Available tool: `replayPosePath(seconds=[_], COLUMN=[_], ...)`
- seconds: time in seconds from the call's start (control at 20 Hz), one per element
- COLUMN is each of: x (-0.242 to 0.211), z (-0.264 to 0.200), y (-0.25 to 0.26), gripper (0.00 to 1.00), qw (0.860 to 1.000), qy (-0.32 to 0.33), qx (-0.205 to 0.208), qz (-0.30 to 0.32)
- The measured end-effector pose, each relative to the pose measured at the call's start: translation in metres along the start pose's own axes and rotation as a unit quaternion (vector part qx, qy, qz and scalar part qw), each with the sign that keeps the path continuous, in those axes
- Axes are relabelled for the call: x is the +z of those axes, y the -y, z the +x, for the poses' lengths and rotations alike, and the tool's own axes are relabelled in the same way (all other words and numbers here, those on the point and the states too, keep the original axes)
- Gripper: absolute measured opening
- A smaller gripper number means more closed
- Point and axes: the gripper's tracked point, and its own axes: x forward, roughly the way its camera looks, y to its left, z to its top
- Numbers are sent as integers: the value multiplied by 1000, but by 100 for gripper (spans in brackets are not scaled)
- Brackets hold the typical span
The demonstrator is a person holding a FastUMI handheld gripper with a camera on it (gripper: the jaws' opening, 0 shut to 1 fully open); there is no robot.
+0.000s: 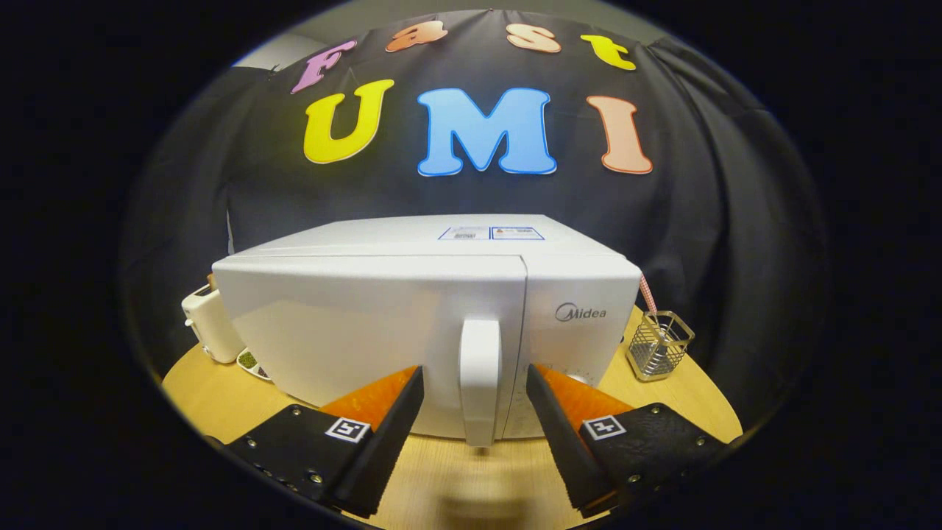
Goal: Open the microwave, put the food inside, and close the microwave door.
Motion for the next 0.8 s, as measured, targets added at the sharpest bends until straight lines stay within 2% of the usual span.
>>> replayPosePath(seconds=[0.05, 0.15, 0.2, 0.25, 0.35, 0.45, 0.65, 0.8], x=[-1, -1, 1, 1, 1, -1, -4, -3], z=[1, 3, 4, 5, -1, 5, 4, 3], y=[2, 3, 5, 6, 2, 1, 1, 0], gripper=[79, 75, 68, 55, 40, 26, 10, 10], qw=[1000, 1000, 1000, 1000, 999, 1000, 999, 999], qy=[-2, -2, 0, -1, -14, -15, -32, -51], qx=[-2, -6, -13, -16, -9, -11, -14, -12], qz=[3, 12, 12, 17, 30, 18, 10, -3])
